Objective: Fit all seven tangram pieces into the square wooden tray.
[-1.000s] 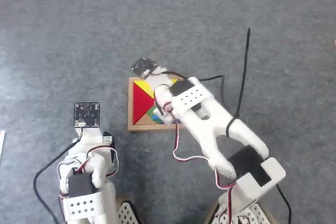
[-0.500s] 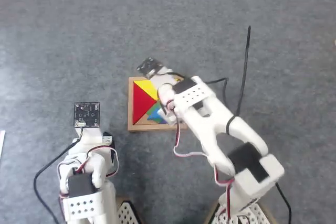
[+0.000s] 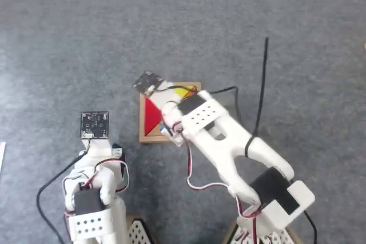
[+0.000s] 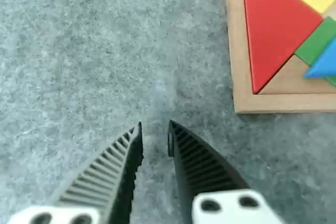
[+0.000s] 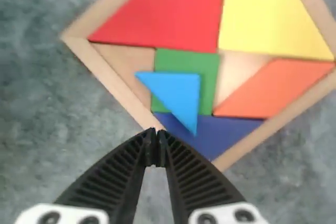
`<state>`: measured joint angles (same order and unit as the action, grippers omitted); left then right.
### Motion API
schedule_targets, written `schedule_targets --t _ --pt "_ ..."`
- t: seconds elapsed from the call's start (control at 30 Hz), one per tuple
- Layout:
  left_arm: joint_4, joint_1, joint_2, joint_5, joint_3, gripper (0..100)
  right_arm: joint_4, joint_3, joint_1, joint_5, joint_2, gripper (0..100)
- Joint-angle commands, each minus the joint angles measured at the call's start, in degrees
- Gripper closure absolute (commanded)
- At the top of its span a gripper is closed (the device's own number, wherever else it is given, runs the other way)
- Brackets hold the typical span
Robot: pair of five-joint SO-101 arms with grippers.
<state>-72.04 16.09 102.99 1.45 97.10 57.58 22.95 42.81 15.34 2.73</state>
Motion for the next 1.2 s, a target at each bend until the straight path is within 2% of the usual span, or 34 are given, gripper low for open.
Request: schedule_targets --t 0.0,0.3,0.77,1.0,1.17 --pt "-0.18 -0.18 1.05 0.00 -0.66 92 -2.77 -0.44 -0.31 -0.44 0.75 99.1" --pt "-0.18 -0.18 1.05 0.00 -0.66 92 -4.53 -5.01 -7.43 -0.26 6.37 99.1" --pt "-0.18 -0.18 1.05 0.00 -0.66 92 -10.77 -4.66 -8.13 -0.44 6.46 99.0" --pt "-0.18 -0.18 1.05 0.00 -0.66 92 -14.64 -4.75 -11.03 -4.40 6.20 99.0" --pt "-0.18 -0.18 1.05 0.00 -0.66 92 -11.30 -4.92 -10.24 -4.40 1.63 99.1"
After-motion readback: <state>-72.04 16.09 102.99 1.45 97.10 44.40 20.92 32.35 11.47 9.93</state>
